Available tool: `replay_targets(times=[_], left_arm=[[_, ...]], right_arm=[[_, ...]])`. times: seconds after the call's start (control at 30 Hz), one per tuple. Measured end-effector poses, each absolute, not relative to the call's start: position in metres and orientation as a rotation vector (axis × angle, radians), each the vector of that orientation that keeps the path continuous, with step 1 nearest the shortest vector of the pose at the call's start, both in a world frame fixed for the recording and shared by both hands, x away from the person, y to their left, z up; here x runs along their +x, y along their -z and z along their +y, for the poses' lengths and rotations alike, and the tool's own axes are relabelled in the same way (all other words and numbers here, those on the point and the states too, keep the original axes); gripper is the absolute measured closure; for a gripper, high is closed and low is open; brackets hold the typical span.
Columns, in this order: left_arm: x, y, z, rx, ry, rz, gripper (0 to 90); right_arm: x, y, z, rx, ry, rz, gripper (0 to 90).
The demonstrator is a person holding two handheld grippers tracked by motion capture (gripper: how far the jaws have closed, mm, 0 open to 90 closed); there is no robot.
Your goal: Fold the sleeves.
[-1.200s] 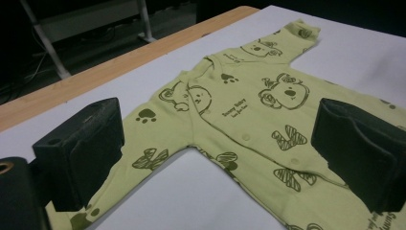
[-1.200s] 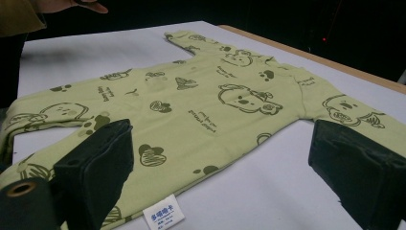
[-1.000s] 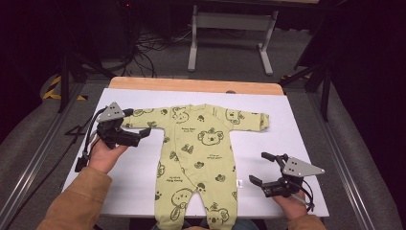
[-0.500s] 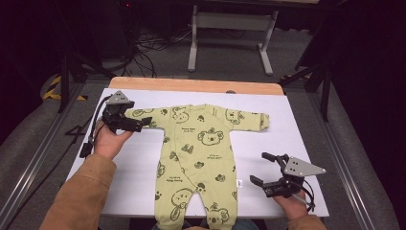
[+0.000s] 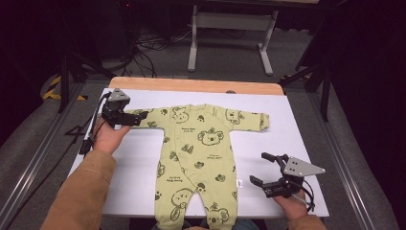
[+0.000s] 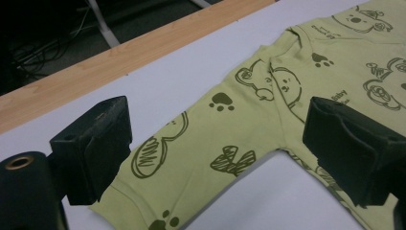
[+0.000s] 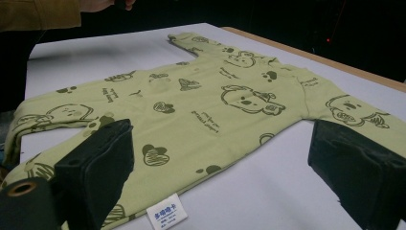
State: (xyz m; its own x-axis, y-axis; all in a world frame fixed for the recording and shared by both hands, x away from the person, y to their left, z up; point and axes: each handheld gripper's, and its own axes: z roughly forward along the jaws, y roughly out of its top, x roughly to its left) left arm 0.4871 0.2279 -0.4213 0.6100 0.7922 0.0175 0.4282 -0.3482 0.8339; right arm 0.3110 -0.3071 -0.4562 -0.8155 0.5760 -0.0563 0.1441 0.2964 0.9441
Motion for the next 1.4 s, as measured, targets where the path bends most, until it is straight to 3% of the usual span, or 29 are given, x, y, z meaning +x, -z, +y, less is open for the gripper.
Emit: replay_targets(times=[0.53, 0.63, 0.8, 1.0, 1.4], left_arm=[[0.509, 0.452, 0.246, 2.088, -0.451, 1.180, 13.8], [0.514, 0.457, 0.249, 2.094, -0.389, 1.265, 19.9], [0.520, 0.468, 0.260, 2.078, -0.337, 1.387, 22.9], [0.522, 0.472, 0.264, 2.085, -0.315, 1.442, 24.3], [0.525, 0.478, 0.271, 2.078, -0.209, 1.541, 38.5]], right_arm=[[0.311, 0.457, -0.307, 0.643, -1.530, 2.192, 8.9], [0.311, 0.457, -0.307, 0.644, -1.530, 2.190, 8.9], [0.310, 0.458, -0.307, 0.641, -1.532, 2.201, 8.9], [0.310, 0.458, -0.307, 0.641, -1.537, 2.203, 9.0], [0.310, 0.459, -0.306, 0.648, -1.518, 2.209, 9.2]])
